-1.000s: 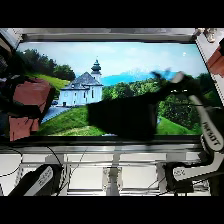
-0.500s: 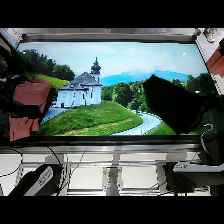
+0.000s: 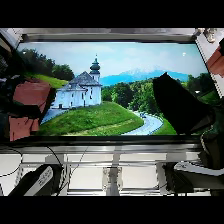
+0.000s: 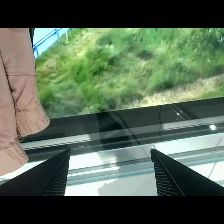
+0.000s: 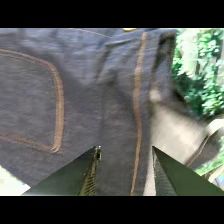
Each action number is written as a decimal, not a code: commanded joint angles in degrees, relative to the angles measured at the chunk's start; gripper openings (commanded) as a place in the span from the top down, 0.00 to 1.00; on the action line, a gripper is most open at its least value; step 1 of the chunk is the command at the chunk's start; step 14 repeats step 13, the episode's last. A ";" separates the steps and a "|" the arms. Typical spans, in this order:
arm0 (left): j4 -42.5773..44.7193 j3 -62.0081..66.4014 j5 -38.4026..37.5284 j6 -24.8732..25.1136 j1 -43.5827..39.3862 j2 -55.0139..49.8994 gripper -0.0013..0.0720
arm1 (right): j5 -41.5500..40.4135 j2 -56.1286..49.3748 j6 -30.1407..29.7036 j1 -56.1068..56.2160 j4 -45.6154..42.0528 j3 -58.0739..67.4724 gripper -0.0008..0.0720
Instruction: Fold the clothes and pants, and hang the long-sleeved shirts on hangers.
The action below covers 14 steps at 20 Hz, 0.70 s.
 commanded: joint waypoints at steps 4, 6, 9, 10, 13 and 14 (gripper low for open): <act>0.02 -0.02 0.00 0.00 0.04 0.02 0.19 | 4.85 14.93 -6.05 7.72 9.33 -2.86 0.80; 0.02 -0.02 -0.02 0.00 0.04 0.02 0.19 | 6.19 19.06 -9.16 14.25 12.90 -5.05 0.97; 0.02 -0.02 -0.02 0.00 0.04 0.02 0.19 | 6.93 22.49 -9.18 25.90 11.67 -8.57 0.97; 0.02 -0.02 0.00 0.00 0.04 0.02 0.19 | 7.56 22.69 -9.14 29.79 11.04 -9.66 0.97; 0.02 -0.02 0.00 0.00 0.04 0.02 0.19 | 7.63 22.56 -9.14 39.50 10.43 -12.90 0.97; 0.02 -0.02 0.00 0.00 0.04 0.02 0.19 | 7.63 22.56 -9.14 39.50 10.43 -12.90 0.97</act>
